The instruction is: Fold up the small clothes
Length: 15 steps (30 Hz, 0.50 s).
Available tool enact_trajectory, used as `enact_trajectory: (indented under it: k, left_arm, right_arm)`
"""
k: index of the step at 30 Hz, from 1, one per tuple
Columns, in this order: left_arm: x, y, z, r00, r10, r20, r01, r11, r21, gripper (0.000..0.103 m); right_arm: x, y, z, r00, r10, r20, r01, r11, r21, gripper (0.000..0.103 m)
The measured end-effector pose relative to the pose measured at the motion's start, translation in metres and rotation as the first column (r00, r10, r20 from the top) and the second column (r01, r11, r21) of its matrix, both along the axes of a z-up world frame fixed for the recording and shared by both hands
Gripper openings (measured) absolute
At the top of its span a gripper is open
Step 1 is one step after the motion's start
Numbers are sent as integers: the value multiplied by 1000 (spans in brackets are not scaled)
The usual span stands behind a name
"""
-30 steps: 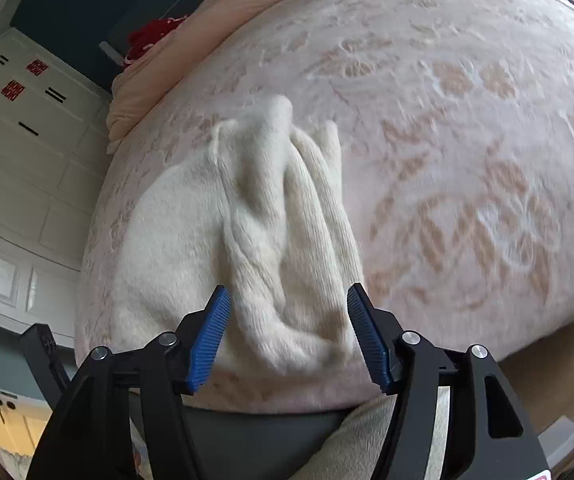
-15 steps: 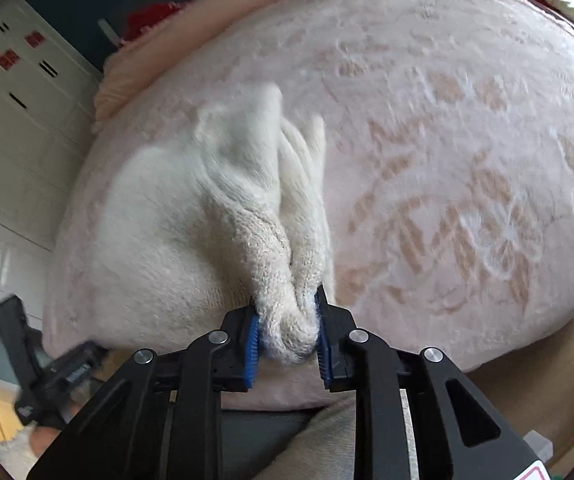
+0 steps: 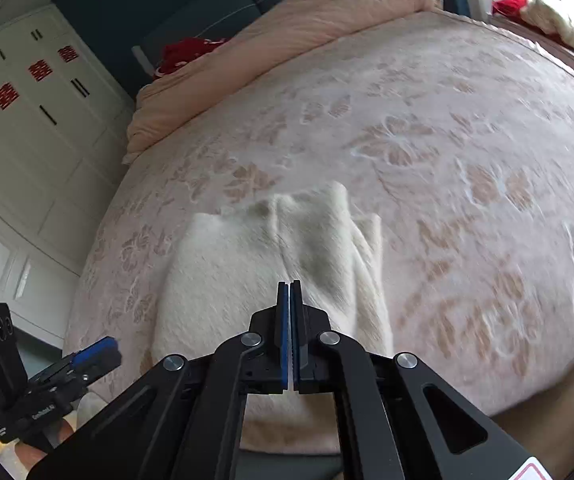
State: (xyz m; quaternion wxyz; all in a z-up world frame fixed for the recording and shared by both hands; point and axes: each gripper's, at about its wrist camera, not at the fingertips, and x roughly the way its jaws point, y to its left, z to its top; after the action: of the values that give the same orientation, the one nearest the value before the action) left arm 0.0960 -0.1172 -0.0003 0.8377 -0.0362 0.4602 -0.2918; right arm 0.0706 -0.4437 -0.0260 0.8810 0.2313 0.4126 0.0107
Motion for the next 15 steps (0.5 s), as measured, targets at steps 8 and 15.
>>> enact_trajectory:
  k: [8,15]
  left_arm:
    - [56,-43,-76,994,64,-91,-48,986,163,49]
    - [53,-46,-78,998,30,-52,-20,983,185,51]
  right_arm:
    - [116,-1,-113,958,15,-287,-47,993,-105,0]
    - [71,-15,-63,989,-39,-142,45,998,40,3]
